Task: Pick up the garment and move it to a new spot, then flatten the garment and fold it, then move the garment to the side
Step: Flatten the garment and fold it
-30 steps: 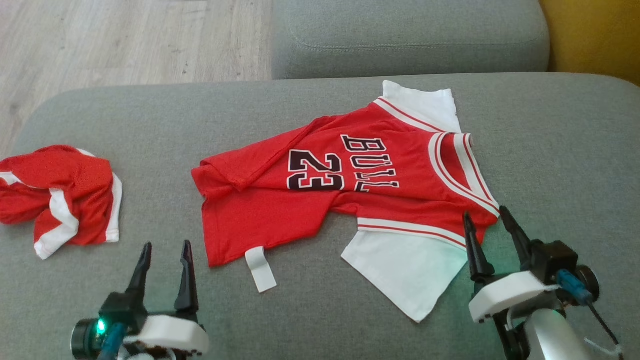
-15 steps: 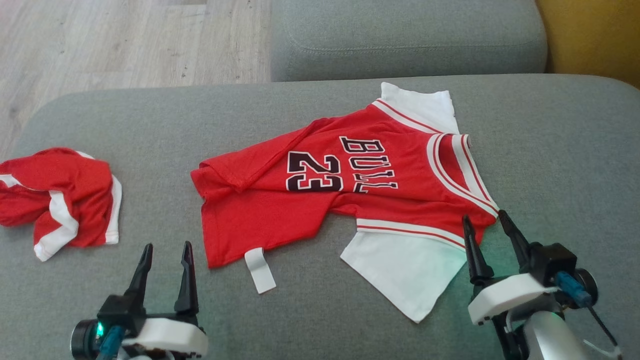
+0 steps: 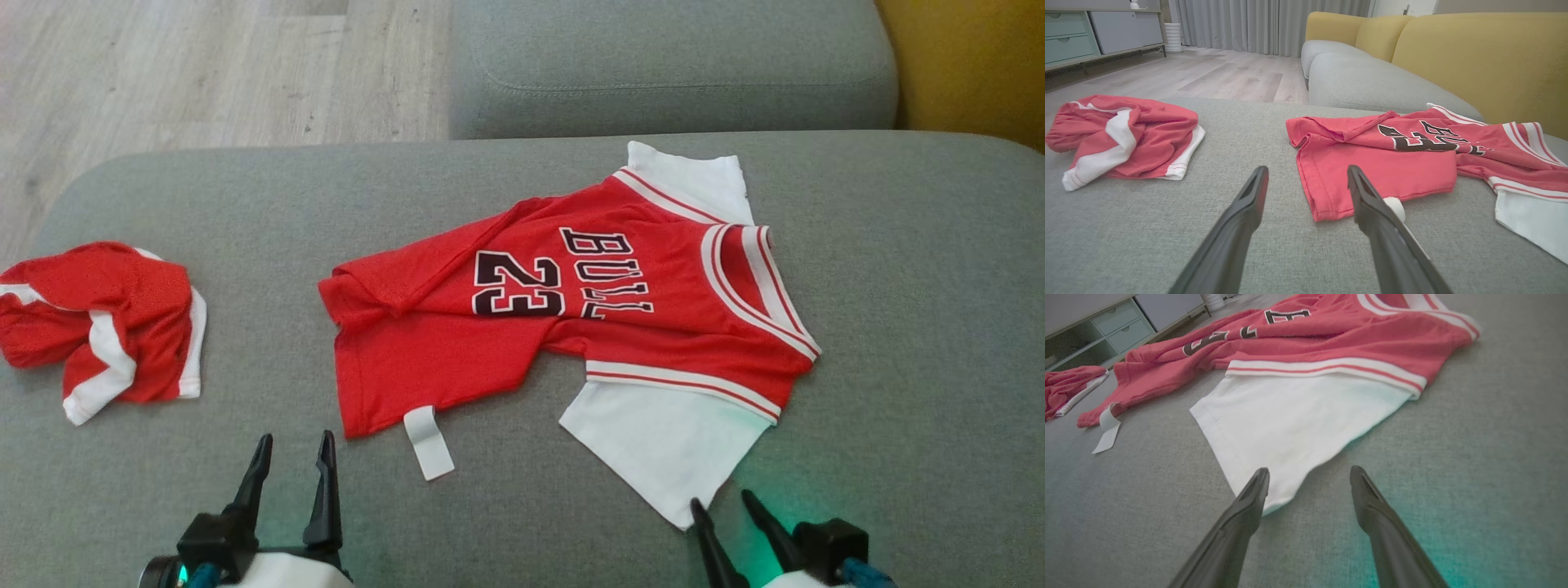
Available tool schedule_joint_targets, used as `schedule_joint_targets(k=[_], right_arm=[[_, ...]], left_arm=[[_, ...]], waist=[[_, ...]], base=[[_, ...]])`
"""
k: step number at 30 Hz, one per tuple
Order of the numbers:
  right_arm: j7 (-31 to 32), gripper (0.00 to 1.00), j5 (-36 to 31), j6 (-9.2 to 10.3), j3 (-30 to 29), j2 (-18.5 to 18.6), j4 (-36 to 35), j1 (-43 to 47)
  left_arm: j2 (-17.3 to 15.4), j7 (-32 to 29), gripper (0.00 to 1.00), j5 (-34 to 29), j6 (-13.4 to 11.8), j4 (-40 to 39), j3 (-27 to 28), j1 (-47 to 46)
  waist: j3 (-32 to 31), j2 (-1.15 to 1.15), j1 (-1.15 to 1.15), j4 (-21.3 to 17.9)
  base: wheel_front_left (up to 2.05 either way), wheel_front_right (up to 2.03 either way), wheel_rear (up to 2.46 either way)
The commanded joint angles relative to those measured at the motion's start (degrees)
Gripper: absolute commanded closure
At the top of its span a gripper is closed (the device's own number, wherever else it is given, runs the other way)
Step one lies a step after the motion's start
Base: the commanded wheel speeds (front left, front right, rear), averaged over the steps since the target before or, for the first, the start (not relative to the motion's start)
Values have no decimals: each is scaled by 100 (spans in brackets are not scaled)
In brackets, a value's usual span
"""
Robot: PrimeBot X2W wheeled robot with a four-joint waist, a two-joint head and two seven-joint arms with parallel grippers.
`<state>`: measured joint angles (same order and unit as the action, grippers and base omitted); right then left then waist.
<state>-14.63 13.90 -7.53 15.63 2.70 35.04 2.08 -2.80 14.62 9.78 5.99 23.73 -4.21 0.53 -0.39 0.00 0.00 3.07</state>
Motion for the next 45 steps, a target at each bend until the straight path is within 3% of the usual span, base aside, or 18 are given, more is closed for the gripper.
schedule_joint_targets(k=[1, 17, 18, 19, 20, 31, 45], right_arm=[[-37, 0, 75, 4, 182, 18, -116, -145], [-37, 0, 1155, 4, 1042, 18, 440, -524], [-37, 22, 1265, 4, 1122, 18, 514, -575], [-37, 76, 1283, 4, 1128, 18, 540, -604], [-37, 100, 1287, 4, 1125, 19, 559, -627], [-37, 100, 774, 4, 215, 456, -130, -606], [-37, 100, 580, 4, 238, 510, -539, -722]], left_arm=[[-9, 38, 0, 36, -36, -171, 118, -171], [-9, 38, 0, 56, -38, -116, 52, -231], [-9, 38, 0, 56, -32, -108, 52, -232], [-9, 38, 0, 57, -31, -106, 53, -233], [-9, 38, 0, 63, -29, -100, 54, -236], [-8, 38, 0, 758, 122, 480, -244, -557], [-8, 38, 0, 1442, 148, 1583, -389, -1204]], waist=[[9, 0, 0, -3], [63, 0, 0, 82], [68, 0, 0, 99], [71, 0, 0, 102], [77, 0, 0, 102], [340, 0, 0, -221], [720, 0, 0, -552]], base=[[0, 0, 0], [0, 0, 0], [0, 0, 0], [0, 0, 0], [0, 0, 0], [0, 0, 0], [0, 0, 0]])
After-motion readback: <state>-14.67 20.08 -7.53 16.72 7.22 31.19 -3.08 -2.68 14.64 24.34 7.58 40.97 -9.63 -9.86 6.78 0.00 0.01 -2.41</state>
